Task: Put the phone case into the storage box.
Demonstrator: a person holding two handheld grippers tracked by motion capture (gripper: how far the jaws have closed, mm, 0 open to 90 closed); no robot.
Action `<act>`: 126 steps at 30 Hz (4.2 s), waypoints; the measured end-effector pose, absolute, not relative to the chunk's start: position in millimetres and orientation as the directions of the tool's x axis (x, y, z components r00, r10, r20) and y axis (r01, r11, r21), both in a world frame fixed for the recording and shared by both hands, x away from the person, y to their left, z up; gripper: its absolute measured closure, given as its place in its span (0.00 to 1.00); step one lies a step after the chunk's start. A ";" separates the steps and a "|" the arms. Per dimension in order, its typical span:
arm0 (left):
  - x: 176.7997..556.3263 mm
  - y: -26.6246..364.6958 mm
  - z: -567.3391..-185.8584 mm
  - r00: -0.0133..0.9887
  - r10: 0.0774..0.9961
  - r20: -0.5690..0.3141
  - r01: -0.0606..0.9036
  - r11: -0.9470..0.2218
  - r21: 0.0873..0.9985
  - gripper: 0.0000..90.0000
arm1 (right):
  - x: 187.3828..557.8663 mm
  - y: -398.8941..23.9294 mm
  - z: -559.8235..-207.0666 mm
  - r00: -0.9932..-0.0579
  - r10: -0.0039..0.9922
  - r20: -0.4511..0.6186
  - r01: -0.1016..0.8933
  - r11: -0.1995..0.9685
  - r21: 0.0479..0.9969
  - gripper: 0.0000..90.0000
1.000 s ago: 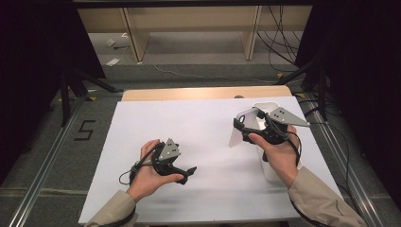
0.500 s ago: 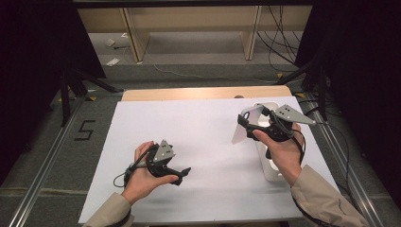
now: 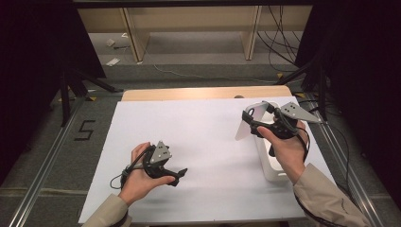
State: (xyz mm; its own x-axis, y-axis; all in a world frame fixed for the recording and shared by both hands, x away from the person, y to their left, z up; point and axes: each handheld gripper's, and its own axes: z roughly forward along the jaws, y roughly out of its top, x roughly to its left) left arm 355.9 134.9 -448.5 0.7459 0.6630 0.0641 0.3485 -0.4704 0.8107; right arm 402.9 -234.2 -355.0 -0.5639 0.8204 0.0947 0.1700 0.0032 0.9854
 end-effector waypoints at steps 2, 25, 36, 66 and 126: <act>355.6 135.0 -449.3 0.747 0.662 0.062 0.348 -0.469 0.811 0.00 | 403.2 -235.6 -354.2 -0.560 0.823 0.096 0.170 0.001 0.986 0.20; 355.4 134.4 -452.9 0.750 0.659 0.061 0.352 -0.475 0.807 0.00 | 408.9 -255.8 -346.1 -0.502 0.859 0.097 0.155 -0.020 0.988 0.20; 355.1 134.3 -452.5 0.753 0.656 0.062 0.350 -0.478 0.805 0.00 | 411.7 -264.1 -345.2 -0.468 0.878 0.101 0.165 -0.026 0.986 0.20; 355.6 134.7 -453.1 0.749 0.660 0.062 0.352 -0.475 0.807 0.00 | 416.4 -280.8 -341.4 -0.418 0.903 0.096 0.158 -0.032 0.987 0.20; 356.4 136.1 -453.0 0.744 0.665 0.068 0.352 -0.476 0.806 0.01 | 427.4 -299.3 -350.5 -0.341 0.937 0.082 0.202 -0.012 0.979 0.20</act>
State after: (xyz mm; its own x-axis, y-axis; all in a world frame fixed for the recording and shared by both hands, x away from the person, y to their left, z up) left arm 356.4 136.1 -453.0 0.7438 0.6649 0.0677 0.3522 -0.4760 0.8059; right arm 427.4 -299.3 -350.5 -0.3407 0.9366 0.0821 0.2018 -0.0125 0.9794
